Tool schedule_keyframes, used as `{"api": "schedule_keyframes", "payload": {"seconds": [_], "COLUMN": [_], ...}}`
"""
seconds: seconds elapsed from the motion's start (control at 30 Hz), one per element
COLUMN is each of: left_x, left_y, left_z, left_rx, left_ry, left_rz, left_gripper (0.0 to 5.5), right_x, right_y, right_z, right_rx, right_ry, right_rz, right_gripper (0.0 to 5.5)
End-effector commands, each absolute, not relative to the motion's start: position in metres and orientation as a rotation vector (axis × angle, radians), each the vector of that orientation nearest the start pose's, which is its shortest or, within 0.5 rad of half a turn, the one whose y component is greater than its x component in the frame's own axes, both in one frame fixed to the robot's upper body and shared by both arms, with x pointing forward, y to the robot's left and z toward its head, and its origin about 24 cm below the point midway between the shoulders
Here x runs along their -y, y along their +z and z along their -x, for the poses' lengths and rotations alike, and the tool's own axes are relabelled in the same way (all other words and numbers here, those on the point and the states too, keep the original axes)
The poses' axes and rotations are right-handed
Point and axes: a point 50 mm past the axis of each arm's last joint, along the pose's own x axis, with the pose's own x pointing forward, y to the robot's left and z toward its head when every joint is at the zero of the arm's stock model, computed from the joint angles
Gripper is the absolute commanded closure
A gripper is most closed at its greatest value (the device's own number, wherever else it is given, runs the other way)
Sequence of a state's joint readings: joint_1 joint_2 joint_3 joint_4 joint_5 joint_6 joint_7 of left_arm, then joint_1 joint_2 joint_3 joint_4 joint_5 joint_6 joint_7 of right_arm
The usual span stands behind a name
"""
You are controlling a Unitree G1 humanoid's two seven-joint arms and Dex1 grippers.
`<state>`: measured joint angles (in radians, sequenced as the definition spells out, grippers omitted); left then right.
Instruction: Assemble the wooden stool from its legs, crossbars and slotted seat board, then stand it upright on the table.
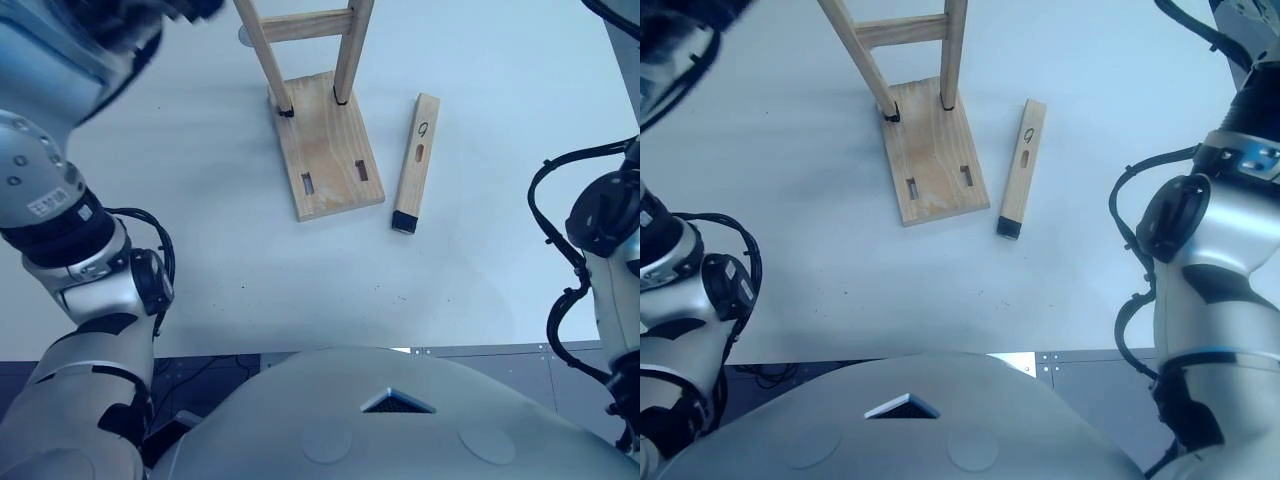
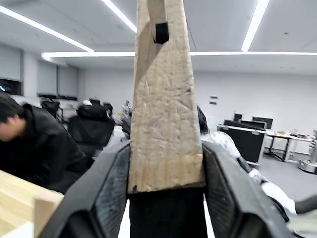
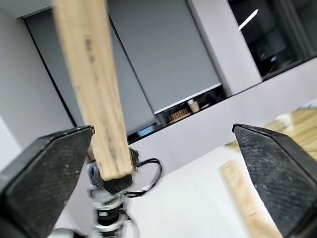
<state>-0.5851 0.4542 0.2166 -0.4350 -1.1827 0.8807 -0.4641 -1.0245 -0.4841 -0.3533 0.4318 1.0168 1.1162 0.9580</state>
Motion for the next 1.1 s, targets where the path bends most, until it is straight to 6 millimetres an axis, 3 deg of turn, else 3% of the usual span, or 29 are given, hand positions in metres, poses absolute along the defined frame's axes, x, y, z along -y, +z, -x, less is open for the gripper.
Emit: {"api": "schedule_keyframes", "payload": {"seconds": [0.03,0.17,0.37,0.53,0.93,1.03,1.1], "left_x": [-0.121,-0.118,-0.116,-0.117,-0.123,-0.125,-0.127], "left_y": [0.242,0.232,0.22,0.21,0.203,0.204,0.204], "left_z": [-0.249,-0.248,-0.247,-0.247,-0.252,-0.254,-0.256], "left_rx": [0.161,0.13,0.09,0.059,0.052,0.06,0.065], "left_ry": [-1.221,-1.237,-1.245,-1.242,-1.214,-1.197,-1.186], "left_rz": [0.336,0.347,0.348,0.349,0.367,0.369,0.368], "left_gripper": [3.5,3.5,3.5,3.5,3.5,3.5,3.01], "right_x": [0.175,0.178,0.18,0.18,0.185,0.185,0.182], "right_y": [0.293,0.298,0.306,0.303,0.301,0.299,0.298], "right_z": [-0.329,-0.32,-0.325,-0.334,-0.321,-0.323,-0.324], "right_rx": [-0.01,-0.04,-0.002,-0.005,-0.021,0.001,0.036], "right_ry": [1.485,1.59,1.582,1.552,1.586,1.557,1.543], "right_rz": [-0.823,-0.861,-0.89,-0.908,-0.847,-0.798,-0.75], "right_gripper": [0.37,0.37,0.37,1.16,3.11,3.19,3.26]}}
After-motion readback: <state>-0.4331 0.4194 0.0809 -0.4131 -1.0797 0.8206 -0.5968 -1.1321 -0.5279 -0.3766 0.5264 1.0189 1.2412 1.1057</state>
